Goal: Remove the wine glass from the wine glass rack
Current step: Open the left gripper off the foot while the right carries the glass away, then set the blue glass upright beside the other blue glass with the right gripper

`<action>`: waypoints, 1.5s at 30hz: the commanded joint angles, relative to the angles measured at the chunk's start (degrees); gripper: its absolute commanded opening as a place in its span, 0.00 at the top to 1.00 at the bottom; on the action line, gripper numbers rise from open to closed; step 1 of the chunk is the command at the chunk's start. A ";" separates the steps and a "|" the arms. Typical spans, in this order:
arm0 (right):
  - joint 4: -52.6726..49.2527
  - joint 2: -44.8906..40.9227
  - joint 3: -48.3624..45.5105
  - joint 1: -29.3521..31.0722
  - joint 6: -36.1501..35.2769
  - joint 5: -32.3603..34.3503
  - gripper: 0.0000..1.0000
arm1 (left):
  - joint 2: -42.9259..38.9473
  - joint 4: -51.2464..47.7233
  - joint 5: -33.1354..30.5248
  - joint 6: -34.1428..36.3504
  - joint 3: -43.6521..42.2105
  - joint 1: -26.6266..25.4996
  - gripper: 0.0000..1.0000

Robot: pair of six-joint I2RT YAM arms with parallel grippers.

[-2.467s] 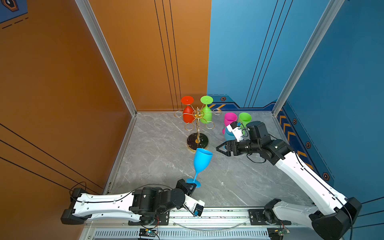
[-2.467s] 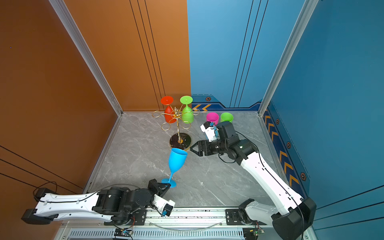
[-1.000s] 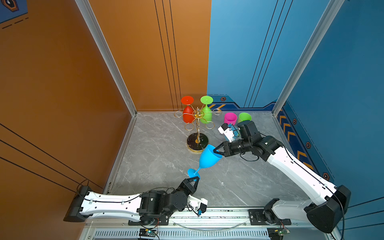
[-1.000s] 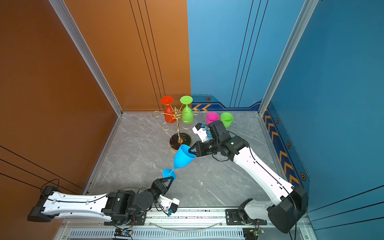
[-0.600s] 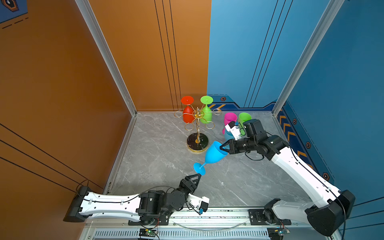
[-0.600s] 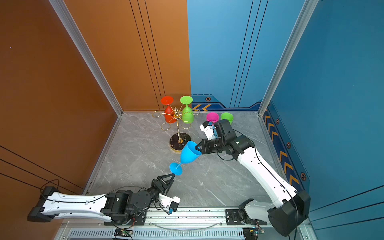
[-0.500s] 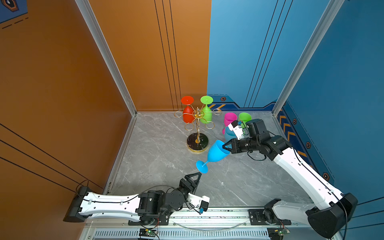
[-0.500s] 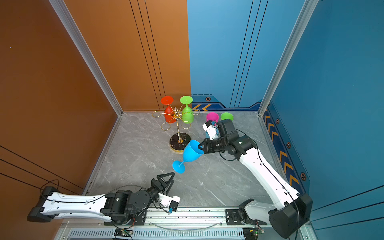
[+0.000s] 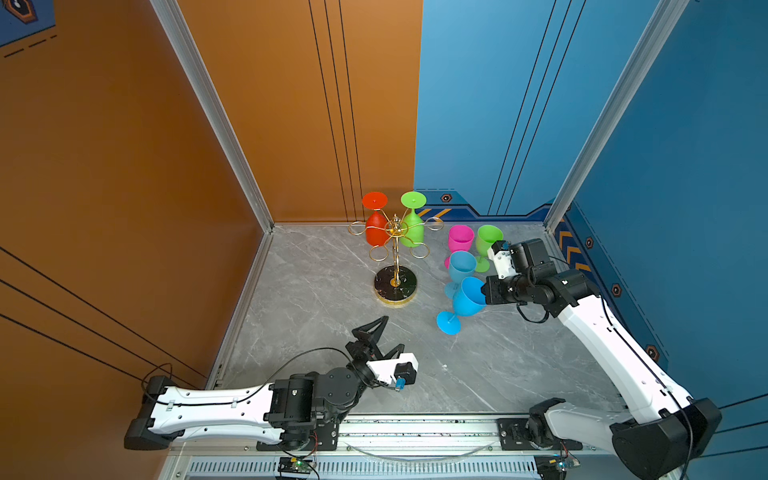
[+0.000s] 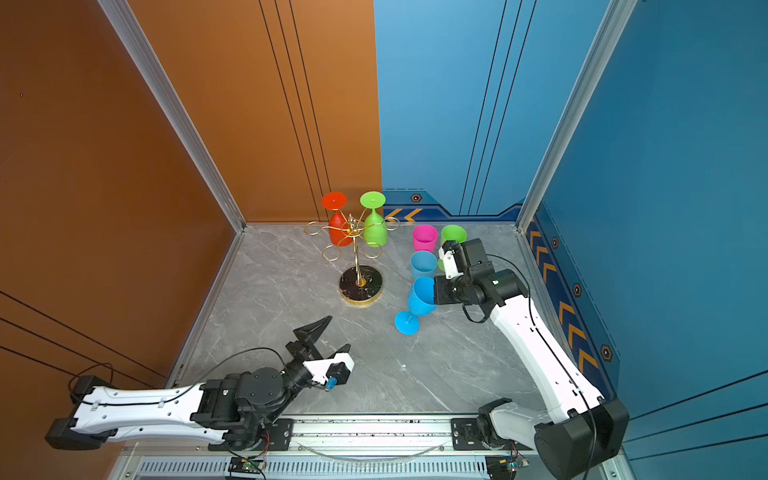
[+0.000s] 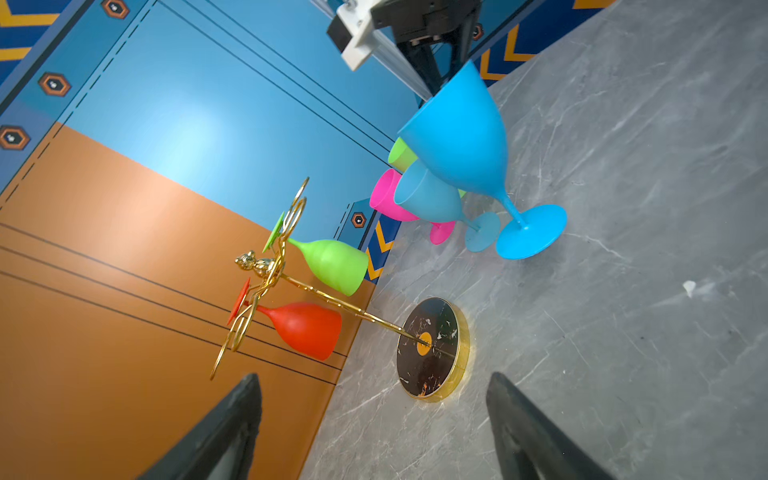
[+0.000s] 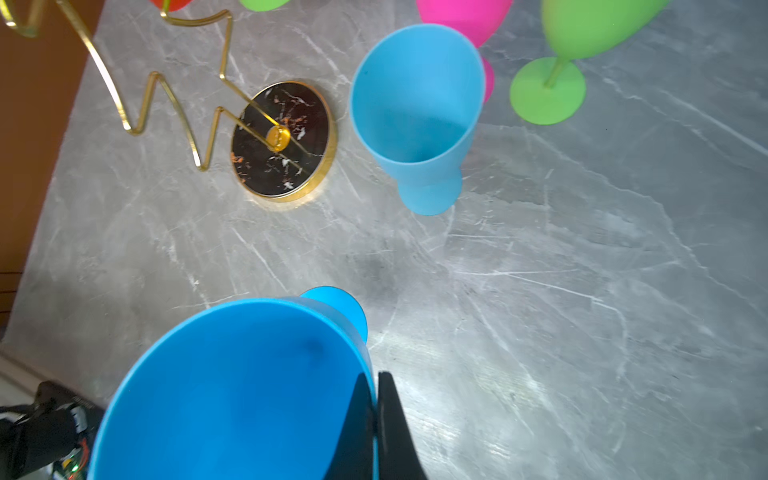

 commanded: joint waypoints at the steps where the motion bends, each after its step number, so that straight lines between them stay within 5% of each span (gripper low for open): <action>1: -2.45 0.34 -0.04 -2.11 -1.72 9.09 1.00 | -0.87 -0.39 -3.29 -10.50 0.48 1.78 0.07; 9: -0.76 5.12 1.73 -7.18 -1.64 16.26 1.00 | -5.99 -12.17 0.24 -25.33 0.87 9.74 0.00; 24: 8.45 18.17 8.47 -14.55 -0.30 15.31 1.00 | -8.58 -25.65 2.71 -41.76 3.00 21.43 0.02; 45: 11.80 27.20 13.36 -14.42 -0.07 14.38 0.99 | -10.06 -30.75 6.75 -47.76 4.51 26.35 0.02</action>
